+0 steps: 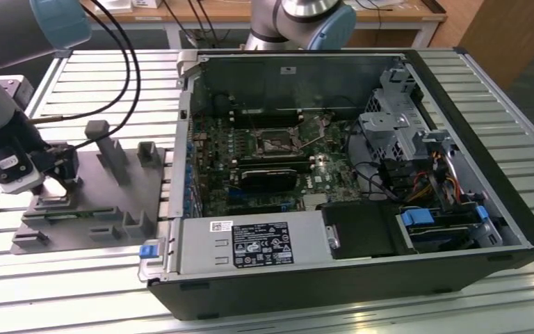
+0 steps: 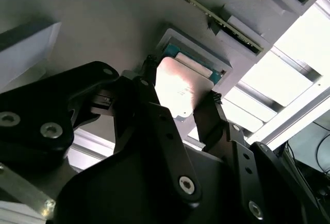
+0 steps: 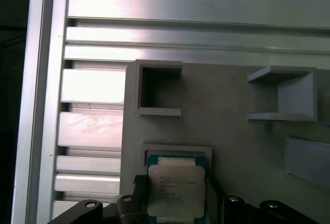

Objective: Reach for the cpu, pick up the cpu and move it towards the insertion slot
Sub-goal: 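Pick up the cpu and move it towards the insertion slot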

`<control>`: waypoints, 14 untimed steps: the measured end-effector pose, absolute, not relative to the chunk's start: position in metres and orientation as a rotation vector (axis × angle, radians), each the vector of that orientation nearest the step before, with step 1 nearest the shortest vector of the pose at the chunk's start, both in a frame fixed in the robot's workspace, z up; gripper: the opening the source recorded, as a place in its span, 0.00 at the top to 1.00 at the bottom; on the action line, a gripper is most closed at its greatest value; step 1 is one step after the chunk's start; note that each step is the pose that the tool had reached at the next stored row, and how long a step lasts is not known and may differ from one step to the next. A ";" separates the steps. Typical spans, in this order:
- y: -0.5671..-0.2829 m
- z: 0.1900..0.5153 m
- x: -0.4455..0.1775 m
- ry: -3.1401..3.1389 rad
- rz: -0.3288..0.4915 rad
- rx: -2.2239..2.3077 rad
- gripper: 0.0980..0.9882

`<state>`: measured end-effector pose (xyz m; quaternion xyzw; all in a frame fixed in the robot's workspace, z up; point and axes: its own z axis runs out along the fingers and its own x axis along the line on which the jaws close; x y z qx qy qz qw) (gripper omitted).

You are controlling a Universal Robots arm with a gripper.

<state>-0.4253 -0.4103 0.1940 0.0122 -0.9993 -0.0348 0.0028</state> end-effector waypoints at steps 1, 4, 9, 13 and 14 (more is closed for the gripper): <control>-0.410 0.195 -0.425 -3.134 -0.109 0.038 0.50; -0.410 0.200 -0.425 -3.134 -0.110 0.038 0.50; -0.410 0.206 -0.425 -3.134 -0.112 0.038 0.50; -0.410 0.206 -0.425 -3.134 -0.113 0.038 0.50; -0.410 0.206 -0.425 -3.134 -0.113 0.038 0.50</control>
